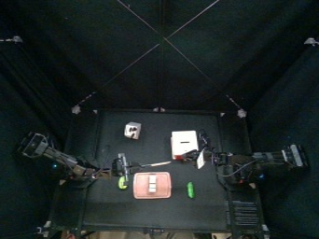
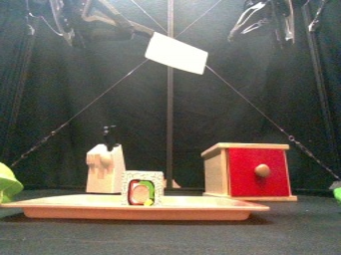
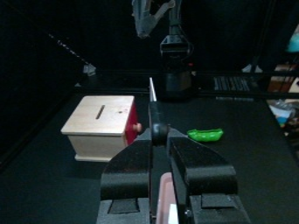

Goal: Grab cleaver with both hands

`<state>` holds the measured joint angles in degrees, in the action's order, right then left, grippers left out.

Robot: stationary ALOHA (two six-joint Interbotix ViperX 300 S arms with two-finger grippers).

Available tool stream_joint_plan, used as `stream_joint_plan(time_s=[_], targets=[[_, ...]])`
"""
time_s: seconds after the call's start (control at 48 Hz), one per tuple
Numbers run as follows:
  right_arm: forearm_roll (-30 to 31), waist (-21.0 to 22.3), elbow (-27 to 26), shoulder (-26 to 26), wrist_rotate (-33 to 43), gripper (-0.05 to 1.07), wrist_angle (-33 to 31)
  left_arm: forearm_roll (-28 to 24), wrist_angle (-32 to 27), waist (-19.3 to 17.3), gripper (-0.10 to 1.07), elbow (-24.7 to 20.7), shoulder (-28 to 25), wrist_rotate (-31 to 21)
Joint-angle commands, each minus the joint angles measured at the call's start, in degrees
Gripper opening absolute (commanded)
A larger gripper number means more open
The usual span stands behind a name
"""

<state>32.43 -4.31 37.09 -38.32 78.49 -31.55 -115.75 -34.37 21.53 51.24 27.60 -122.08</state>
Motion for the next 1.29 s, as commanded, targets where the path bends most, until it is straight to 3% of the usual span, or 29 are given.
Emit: stream_joint_plan(time_s=[0.0,0.167,0.271,0.396,0.562,0.729,1.042,1.271], targets=[[2.1,-0.2,-1.3,-0.1,0.4,0.46,-1.8,-0.9,-0.2,0.1,0.4,-0.6,1.1,-2.5],[-5.5,0.0,-0.4,2.2,1.6,0.47,-10.5,-2.5,-0.2,0.0,0.4,0.2,1.7,-5.0],[-5.6,-1.4,-0.2,3.9,-1.9,0.47,-8.0,-3.3,-0.2,0.1,0.4,0.3,1.8,-6.0],[-2.0,-5.0,0.7,3.9,-6.9,0.48,-0.4,-3.8,-0.2,0.1,0.4,0.3,1.8,-6.7],[3.5,-5.1,3.8,3.8,-7.2,0.49,8.8,-4.0,-0.2,0.6,0.4,0.2,1.8,-7.1],[10.6,-4.4,6.6,3.6,-7.0,0.59,17.7,-4.1,-0.2,1.5,0.4,-0.1,1.8,-7.2],[19.9,-1.4,8.2,5.4,-7.7,0.86,26.0,-4.1,0.2,2.5,0.4,0.1,1.8,-7.3],[30.0,-1.2,7.9,7.6,-7.6,0.88,28.8,-4.2,1.1,2.6,0.4,-0.1,1.9,-7.3]])
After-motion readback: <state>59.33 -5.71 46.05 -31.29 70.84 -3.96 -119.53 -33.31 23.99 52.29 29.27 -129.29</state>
